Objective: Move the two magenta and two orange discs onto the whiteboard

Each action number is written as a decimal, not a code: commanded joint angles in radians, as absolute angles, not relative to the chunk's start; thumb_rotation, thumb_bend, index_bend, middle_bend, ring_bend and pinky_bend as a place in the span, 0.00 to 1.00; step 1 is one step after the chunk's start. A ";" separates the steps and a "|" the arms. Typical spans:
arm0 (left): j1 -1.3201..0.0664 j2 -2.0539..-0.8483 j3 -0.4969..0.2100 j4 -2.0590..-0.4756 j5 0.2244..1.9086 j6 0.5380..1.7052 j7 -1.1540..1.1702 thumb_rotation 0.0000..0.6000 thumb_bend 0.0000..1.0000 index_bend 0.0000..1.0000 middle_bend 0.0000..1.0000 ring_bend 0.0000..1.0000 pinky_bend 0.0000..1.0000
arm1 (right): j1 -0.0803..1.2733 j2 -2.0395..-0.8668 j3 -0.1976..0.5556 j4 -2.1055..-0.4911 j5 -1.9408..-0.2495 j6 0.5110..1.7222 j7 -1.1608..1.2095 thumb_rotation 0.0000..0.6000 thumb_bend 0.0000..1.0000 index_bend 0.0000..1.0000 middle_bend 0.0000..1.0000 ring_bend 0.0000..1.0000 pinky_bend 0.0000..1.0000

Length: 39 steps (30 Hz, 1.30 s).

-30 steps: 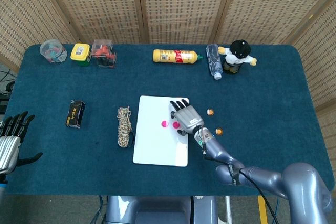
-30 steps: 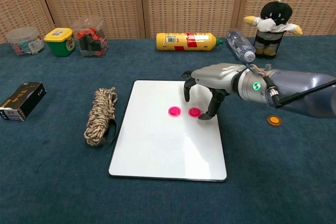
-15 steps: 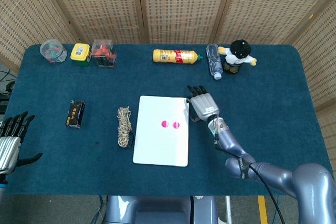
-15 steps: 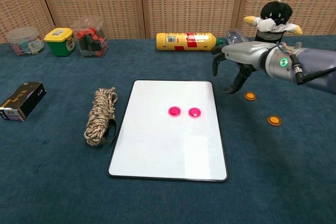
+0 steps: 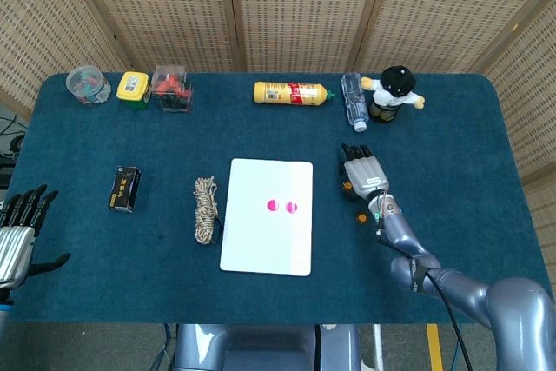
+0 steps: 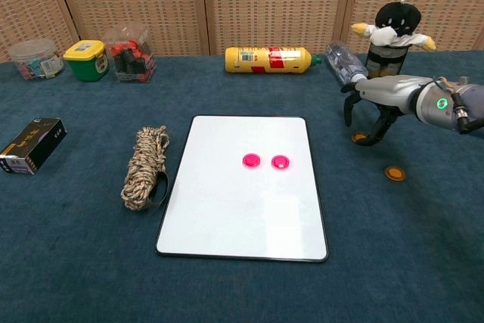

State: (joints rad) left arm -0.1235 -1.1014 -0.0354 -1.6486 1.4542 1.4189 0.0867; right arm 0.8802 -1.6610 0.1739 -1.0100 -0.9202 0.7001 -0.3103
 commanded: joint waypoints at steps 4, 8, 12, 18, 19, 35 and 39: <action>-0.123 -1.102 -0.036 -1.649 1.455 1.421 0.090 1.00 0.00 0.00 0.00 0.00 0.00 | 0.869 -1.658 0.173 -0.993 -0.930 0.692 -0.292 1.00 0.34 0.38 0.00 0.00 0.00; -0.124 -1.102 -0.037 -1.651 1.454 1.421 0.094 1.00 0.00 0.00 0.00 0.00 0.00 | 0.866 -1.658 0.172 -0.991 -0.934 0.682 -0.288 1.00 0.34 0.39 0.00 0.00 0.00; -0.124 -1.103 -0.037 -1.651 1.453 1.421 0.096 1.00 0.00 0.00 0.00 0.00 0.00 | 0.865 -1.660 0.172 -0.993 -0.937 0.679 -0.289 1.00 0.34 0.39 0.00 0.00 0.00; -0.123 -1.103 -0.037 -1.652 1.450 1.420 0.096 1.00 0.00 0.00 0.00 0.00 0.00 | 0.868 -1.676 0.179 -0.968 -0.934 0.667 -0.285 1.00 0.34 0.39 0.00 0.00 0.00; -0.123 -1.103 -0.037 -1.651 1.449 1.420 0.096 1.00 0.00 0.00 0.00 0.00 0.00 | 0.869 -1.679 0.179 -0.962 -0.935 0.665 -0.285 1.00 0.34 0.39 0.00 0.00 0.00; -0.125 -1.103 -0.038 -1.653 1.447 1.418 0.098 1.00 0.00 0.00 0.00 0.00 0.00 | 0.871 -1.699 0.183 -0.921 -0.927 0.646 -0.299 1.00 0.36 0.55 0.00 0.00 0.00; -0.125 -1.103 -0.038 -1.653 1.448 1.418 0.099 1.00 0.00 0.00 0.00 0.00 0.00 | 0.869 -1.697 0.185 -0.921 -0.929 0.644 -0.296 1.00 0.36 0.56 0.00 0.00 0.00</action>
State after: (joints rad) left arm -0.1247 -1.1027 -0.0382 -1.6534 1.4480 1.4183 0.0994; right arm 0.8695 -1.6976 0.1849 -0.9210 -0.9284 0.6442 -0.2963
